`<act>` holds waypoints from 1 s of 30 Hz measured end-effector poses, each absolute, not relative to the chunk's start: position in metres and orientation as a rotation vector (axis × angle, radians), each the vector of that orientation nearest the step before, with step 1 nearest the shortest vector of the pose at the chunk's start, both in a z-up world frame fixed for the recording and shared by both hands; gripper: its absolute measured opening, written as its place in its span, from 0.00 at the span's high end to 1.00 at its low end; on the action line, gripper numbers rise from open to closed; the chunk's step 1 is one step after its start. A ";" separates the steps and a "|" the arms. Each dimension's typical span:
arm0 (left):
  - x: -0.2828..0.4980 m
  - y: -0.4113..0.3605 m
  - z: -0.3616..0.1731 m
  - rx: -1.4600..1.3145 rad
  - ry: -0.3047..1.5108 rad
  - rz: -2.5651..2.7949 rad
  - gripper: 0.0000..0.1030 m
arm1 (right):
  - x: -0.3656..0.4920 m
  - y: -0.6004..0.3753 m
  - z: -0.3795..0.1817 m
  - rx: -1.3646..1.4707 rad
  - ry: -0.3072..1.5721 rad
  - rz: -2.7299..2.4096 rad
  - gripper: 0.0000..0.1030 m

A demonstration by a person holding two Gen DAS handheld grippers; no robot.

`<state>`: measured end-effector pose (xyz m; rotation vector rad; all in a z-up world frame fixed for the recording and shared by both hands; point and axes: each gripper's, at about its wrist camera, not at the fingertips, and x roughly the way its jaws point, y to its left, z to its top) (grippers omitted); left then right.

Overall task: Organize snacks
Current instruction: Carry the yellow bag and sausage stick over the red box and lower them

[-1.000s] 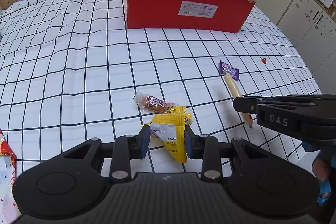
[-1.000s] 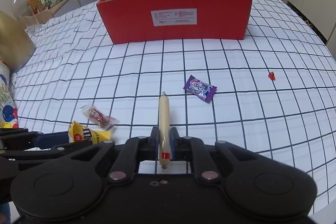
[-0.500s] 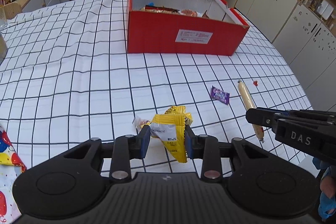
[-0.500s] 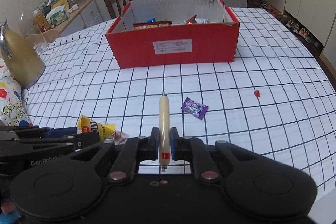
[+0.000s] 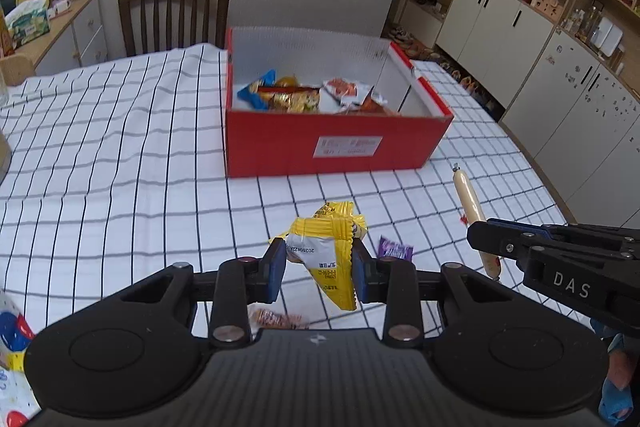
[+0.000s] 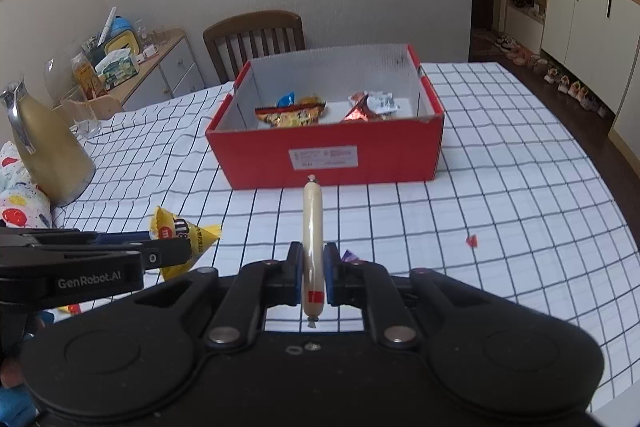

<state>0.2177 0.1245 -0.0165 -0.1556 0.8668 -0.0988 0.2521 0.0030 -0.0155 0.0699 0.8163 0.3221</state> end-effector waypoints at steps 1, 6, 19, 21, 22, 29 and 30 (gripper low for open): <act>0.221 0.124 -0.013 -0.154 0.860 -0.101 0.68 | 0.255 0.002 -0.013 0.071 0.810 0.320 0.91; 0.237 0.119 0.001 -0.144 0.823 -0.106 0.68 | 0.267 -0.003 0.001 0.067 0.770 0.320 0.91; 0.286 0.118 0.021 -0.132 0.778 -0.074 0.68 | 0.303 -0.007 0.021 0.025 0.704 0.325 0.91; 0.294 0.118 0.021 -0.129 0.776 -0.061 0.68 | 0.310 -0.008 0.023 0.021 0.697 0.325 0.91; 0.297 0.119 0.021 -0.127 0.775 -0.055 0.68 | 0.314 -0.010 0.024 0.020 0.695 0.323 0.91; 0.327 0.120 0.016 -0.109 0.792 -0.018 0.68 | 0.343 -0.016 0.026 0.022 0.696 0.325 0.91; 0.332 0.120 0.016 -0.109 0.794 -0.013 0.68 | 0.347 -0.016 0.025 0.019 0.697 0.329 0.91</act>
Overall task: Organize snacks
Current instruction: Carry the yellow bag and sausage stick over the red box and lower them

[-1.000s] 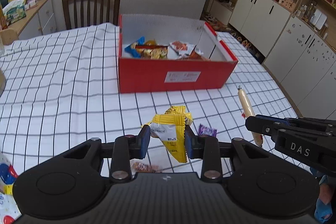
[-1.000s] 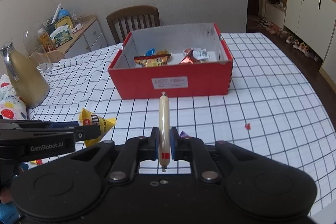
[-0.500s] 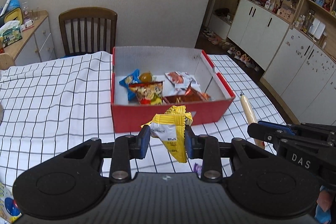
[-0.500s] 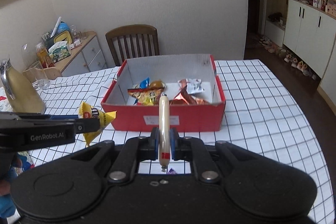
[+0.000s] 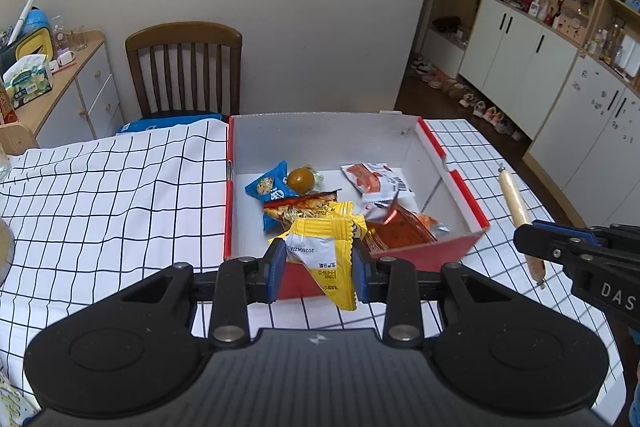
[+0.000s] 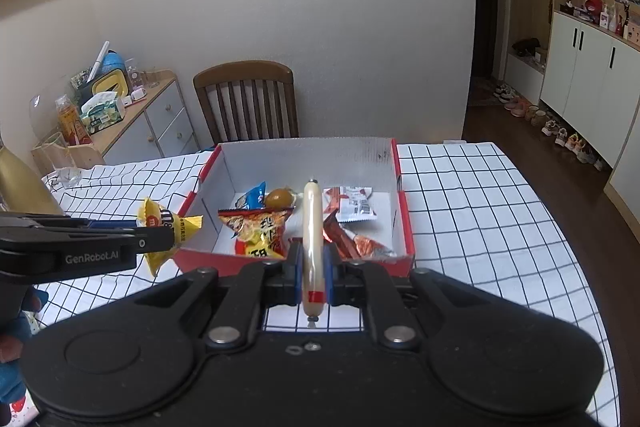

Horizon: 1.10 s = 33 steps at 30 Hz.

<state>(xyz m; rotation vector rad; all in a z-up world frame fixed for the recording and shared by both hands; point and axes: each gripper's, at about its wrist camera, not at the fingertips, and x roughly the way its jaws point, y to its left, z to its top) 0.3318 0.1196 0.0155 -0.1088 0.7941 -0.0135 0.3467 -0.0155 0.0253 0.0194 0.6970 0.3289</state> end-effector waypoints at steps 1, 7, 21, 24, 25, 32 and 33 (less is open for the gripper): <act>0.336 0.119 0.015 -0.105 0.795 -0.008 0.68 | 0.351 -0.016 0.025 0.015 0.697 0.331 0.91; 0.364 0.116 0.011 -0.076 0.803 0.005 0.68 | 0.375 -0.014 0.020 -0.005 0.703 0.339 0.91; 0.430 0.111 -0.006 -0.036 0.834 0.056 0.68 | 0.436 -0.009 -0.004 -0.066 0.738 0.342 0.91; 0.446 0.113 -0.012 -0.043 0.853 0.062 0.68 | 0.448 -0.007 -0.010 -0.074 0.753 0.345 0.91; 0.452 0.114 -0.015 -0.048 0.859 0.066 0.68 | 0.452 -0.006 -0.013 -0.076 0.760 0.344 0.91; 0.479 0.111 -0.033 0.002 0.893 0.099 0.68 | 0.478 -0.002 -0.030 -0.098 0.800 0.341 0.91; 0.483 0.110 -0.036 0.012 0.900 0.102 0.68 | 0.482 -0.002 -0.033 -0.091 0.810 0.344 0.91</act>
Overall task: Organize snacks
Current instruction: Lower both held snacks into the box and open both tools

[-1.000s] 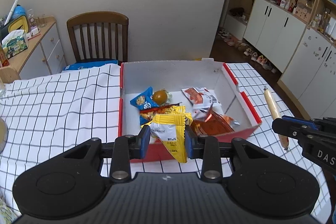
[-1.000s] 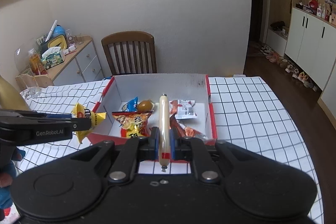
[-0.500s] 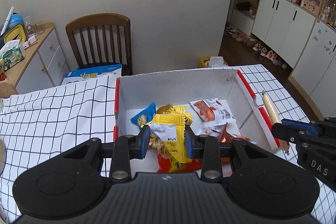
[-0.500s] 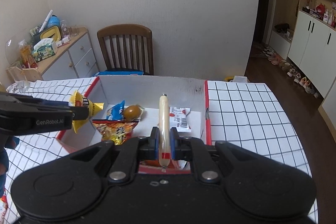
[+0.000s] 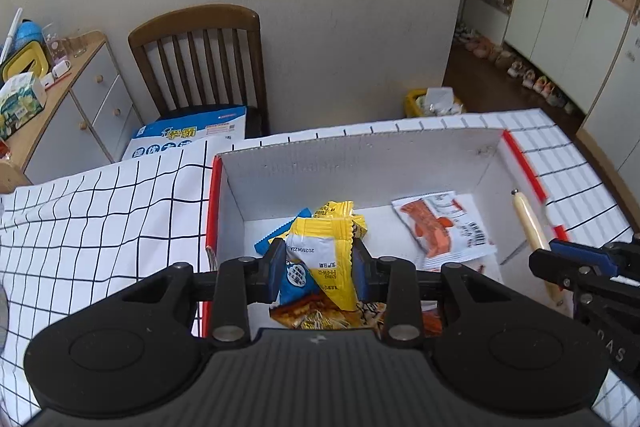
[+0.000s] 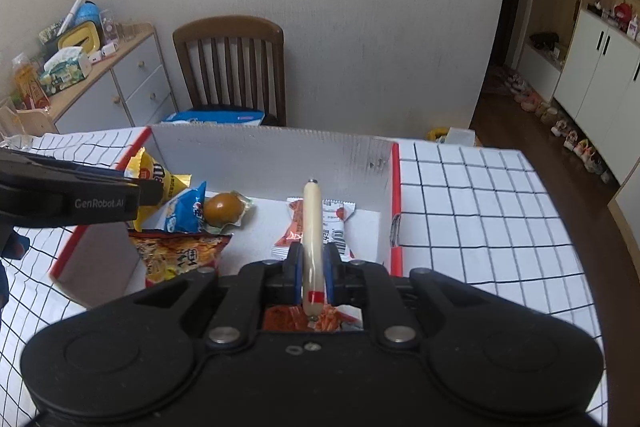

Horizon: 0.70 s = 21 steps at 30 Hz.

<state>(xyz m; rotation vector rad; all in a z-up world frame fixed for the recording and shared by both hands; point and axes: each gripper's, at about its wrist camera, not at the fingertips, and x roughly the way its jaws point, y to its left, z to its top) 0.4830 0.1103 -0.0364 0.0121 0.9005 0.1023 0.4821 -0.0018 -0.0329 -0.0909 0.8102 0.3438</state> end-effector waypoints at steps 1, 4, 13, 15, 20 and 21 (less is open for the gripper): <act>0.486 0.110 -0.039 0.020 0.908 0.108 0.68 | 0.487 -0.002 -0.036 -0.084 0.820 0.344 0.91; 0.495 0.110 -0.047 0.033 0.926 0.126 0.68 | 0.498 -0.001 -0.044 -0.073 0.851 0.337 0.91; 0.514 0.113 -0.068 0.072 0.986 0.139 0.68 | 0.516 -0.002 -0.061 -0.071 0.898 0.332 0.91; 0.516 0.113 -0.071 0.072 0.995 0.138 0.68 | 0.517 -0.001 -0.064 -0.073 0.906 0.340 0.91; 0.518 0.108 -0.079 0.107 1.013 0.135 0.68 | 0.518 0.002 -0.071 -0.079 0.929 0.359 0.91; 0.518 0.108 -0.080 0.110 1.016 0.135 0.68 | 0.518 0.003 -0.073 -0.080 0.932 0.361 0.91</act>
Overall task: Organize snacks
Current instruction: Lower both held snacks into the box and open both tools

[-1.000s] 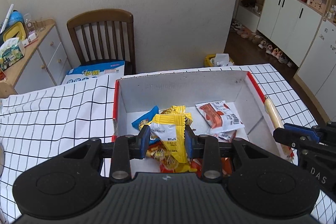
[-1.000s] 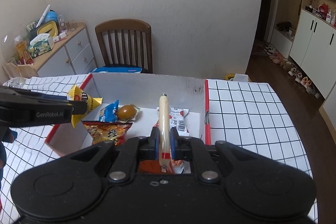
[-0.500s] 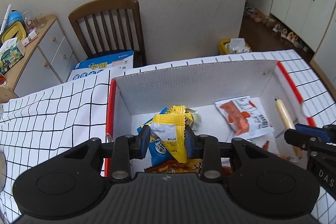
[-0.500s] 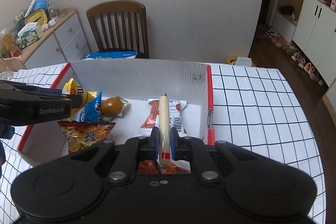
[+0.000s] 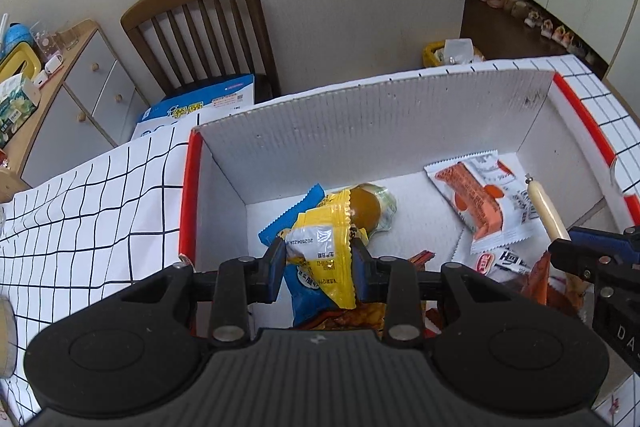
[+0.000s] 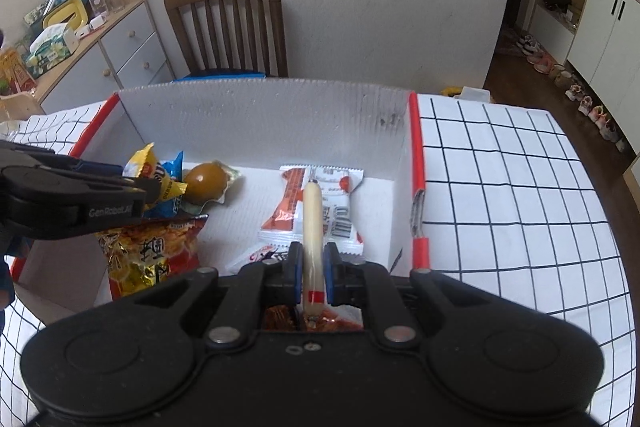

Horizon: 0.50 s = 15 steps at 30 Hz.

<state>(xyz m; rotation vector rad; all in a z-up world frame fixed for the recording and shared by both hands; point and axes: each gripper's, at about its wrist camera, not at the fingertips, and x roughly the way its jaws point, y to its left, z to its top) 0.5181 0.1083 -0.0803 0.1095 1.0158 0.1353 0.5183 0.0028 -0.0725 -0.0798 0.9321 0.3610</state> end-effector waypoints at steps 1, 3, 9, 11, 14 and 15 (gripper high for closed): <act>0.518 0.108 -0.081 0.110 1.016 0.134 0.68 | 0.518 0.003 -0.074 -0.079 0.936 0.363 0.91; 0.518 0.109 -0.082 0.108 1.018 0.134 0.67 | 0.519 0.003 -0.076 -0.075 0.944 0.367 0.91; 0.519 0.106 -0.084 0.123 1.019 0.140 0.67 | 0.519 0.002 -0.079 -0.063 0.955 0.366 0.90; 0.519 0.106 -0.084 0.120 1.021 0.141 0.67 | 0.520 0.002 -0.079 -0.061 0.957 0.366 0.88; 0.520 0.108 -0.082 0.104 1.032 0.141 0.66 | 0.519 0.002 -0.077 -0.058 0.953 0.368 0.83; 0.520 0.109 -0.082 0.097 1.038 0.141 0.66 | 0.519 0.003 -0.076 -0.060 0.952 0.368 0.82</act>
